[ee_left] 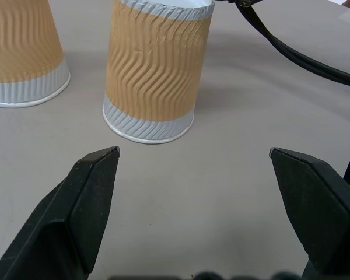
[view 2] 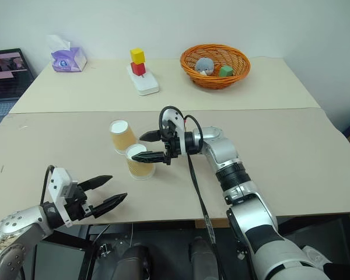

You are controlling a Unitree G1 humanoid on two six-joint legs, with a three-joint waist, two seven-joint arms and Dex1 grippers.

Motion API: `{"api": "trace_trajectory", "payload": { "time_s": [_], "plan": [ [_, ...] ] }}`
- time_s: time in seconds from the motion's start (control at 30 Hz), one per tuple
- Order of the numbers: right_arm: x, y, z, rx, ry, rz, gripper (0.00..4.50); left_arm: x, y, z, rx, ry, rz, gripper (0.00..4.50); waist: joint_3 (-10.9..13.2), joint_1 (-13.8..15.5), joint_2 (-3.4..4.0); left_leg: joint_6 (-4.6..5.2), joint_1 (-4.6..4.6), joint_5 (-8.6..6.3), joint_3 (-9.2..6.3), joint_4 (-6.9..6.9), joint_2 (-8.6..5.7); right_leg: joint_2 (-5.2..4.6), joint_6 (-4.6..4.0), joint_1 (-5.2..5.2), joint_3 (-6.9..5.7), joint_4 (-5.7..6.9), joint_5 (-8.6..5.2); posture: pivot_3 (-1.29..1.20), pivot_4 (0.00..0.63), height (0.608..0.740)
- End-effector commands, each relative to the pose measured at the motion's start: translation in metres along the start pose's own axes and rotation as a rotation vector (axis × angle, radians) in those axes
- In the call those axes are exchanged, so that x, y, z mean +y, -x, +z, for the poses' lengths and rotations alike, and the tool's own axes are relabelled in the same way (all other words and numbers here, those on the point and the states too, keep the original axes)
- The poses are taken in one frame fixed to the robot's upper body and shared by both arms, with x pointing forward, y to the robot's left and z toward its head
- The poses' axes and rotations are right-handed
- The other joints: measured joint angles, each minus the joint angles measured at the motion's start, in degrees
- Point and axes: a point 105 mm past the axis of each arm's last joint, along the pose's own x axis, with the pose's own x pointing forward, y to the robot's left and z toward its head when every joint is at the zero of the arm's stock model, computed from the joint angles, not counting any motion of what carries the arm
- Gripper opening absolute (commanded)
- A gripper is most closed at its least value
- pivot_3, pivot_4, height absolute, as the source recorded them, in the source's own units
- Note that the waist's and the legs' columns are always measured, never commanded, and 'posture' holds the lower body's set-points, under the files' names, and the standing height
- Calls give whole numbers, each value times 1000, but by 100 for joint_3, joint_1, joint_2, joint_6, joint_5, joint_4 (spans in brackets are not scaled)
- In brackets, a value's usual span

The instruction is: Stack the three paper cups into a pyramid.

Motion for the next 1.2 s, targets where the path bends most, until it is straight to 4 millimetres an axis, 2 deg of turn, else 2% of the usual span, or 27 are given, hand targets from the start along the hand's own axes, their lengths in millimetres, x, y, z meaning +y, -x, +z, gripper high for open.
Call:
{"api": "trace_trajectory", "payload": {
  "time_s": [0.03, 0.17, 0.33, 0.43, 0.57, 0.67, 0.73, 0.83, 0.93, 1.0, 1.2],
  "plan": [
    [4, 14, 28, -59, 34, 27, 4445, 0, -3, 7, -30, -33, -6, 4387, 1, 4, 0, 0, 0, 0, 0, 0, 0, 0, 0, 0, 0, -1, 0, 0, 150, 658],
    [10, 33, 40, -88, 6, 46, 4445, 0, -5, 7, -28, -32, -18, 4387, 4, 13, 2, 0, -2, 0, 0, 0, -1, -1, 0, 1, 0, -2, 0, 0, 150, 658],
    [29, 65, 64, -143, 6, 65, 4445, 1, -7, 6, -28, -26, -32, 4387, 6, 14, 1, 0, -2, 0, -2, -1, -1, -1, 0, 1, -1, -4, 0, 0, 150, 658],
    [32, 85, 75, -174, 48, -19, 4445, 1, -9, 7, -29, -24, -38, 4387, 7, 14, 1, 0, -2, 0, -4, -2, -1, 0, 0, 2, -1, -5, 0, 0, 150, 658],
    [20, 111, 70, -152, 90, -206, 4445, 1, -10, 7, -30, -23, -48, 4387, 7, 9, -1, 0, -2, 0, -4, -2, -1, 0, 0, 3, -1, -7, 0, 0, 150, 658],
    [8, 136, 52, -95, 104, -367, 4445, -2, -11, 8, -25, -28, -66, 4387, 8, 16, -2, 0, -2, 0, -3, -3, -1, 0, 0, 3, -1, -7, -1, 0, 150, 658],
    [-2, 146, 33, -47, 97, -461, 4445, -2, -11, 8, -21, -36, -74, 4387, 8, 13, -3, 0, -3, 0, -2, -4, -2, -1, 0, 2, 0, -9, -1, 0, 150, 658],
    [-12, 148, 13, 18, 125, -536, 4445, 0, -12, 10, -20, -44, -77, 4387, 9, 2, -3, 0, -2, 0, 0, -4, -1, 0, 0, 1, 2, -8, 0, 0, 150, 658],
    [-31, 146, -8, 78, 138, -622, 4445, 2, -12, 12, -23, -46, -77, 4387, 9, -10, -3, 0, -1, 0, 0, -4, 0, 3, 0, -1, 4, -5, 0, 0, 150, 658],
    [-35, 144, -15, 90, 130, -623, 4445, 2, -12, 12, -23, -48, -79, 4387, 9, -7, -4, 0, -1, 0, 1, -4, -1, 4, 0, -2, 4, -5, 0, 0, 150, 658],
    [-44, 125, -6, 24, 120, -567, 4445, 3, -11, 12, -23, -48, -68, 4387, 13, 6, -2, 0, -13, 0, 1, -4, -1, 3, 0, -12, 6, -2, 0, 0, 150, 658]
  ]
}}
